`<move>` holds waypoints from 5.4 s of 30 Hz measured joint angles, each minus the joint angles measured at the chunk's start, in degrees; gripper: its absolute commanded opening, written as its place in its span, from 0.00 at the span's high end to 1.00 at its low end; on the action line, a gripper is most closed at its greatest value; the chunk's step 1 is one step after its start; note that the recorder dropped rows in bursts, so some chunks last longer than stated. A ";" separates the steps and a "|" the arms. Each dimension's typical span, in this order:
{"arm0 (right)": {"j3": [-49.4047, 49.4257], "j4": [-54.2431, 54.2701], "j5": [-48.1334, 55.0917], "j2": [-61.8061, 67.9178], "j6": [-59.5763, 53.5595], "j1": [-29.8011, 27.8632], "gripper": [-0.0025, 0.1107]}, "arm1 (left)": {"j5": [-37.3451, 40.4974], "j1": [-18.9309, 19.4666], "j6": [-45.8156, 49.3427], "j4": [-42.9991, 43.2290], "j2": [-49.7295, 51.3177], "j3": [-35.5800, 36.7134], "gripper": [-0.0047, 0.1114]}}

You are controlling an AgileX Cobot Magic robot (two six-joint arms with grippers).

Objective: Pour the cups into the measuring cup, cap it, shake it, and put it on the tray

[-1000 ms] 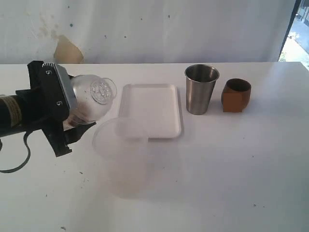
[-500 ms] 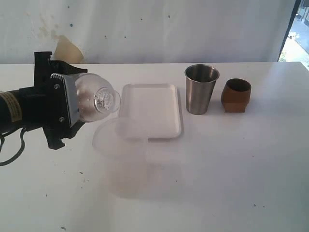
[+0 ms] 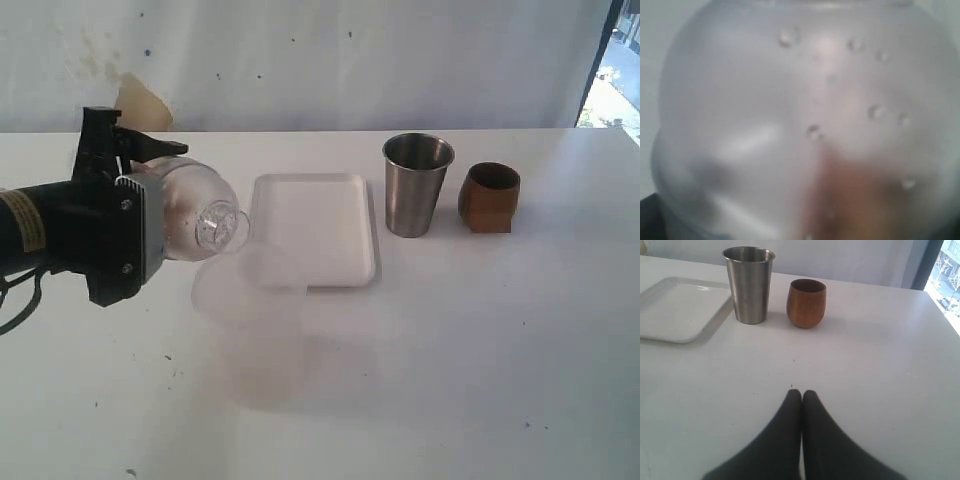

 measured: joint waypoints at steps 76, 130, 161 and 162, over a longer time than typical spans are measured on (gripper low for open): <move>0.00 0.00 0.00 0.00 -0.46 0.00 0.98 | -6.04 0.00 38.31 -10.18 0.00 0.00 0.96; 0.00 0.00 0.00 0.00 -0.56 0.00 0.98 | -11.22 0.00 43.80 -10.54 0.00 0.00 0.96; 0.00 0.00 0.00 0.00 -0.56 0.00 0.98 | -14.65 0.00 49.69 -8.96 0.00 0.00 0.96; 0.00 0.00 0.00 0.00 -0.56 0.00 0.98 | -14.91 0.00 49.69 -8.96 0.00 0.00 0.96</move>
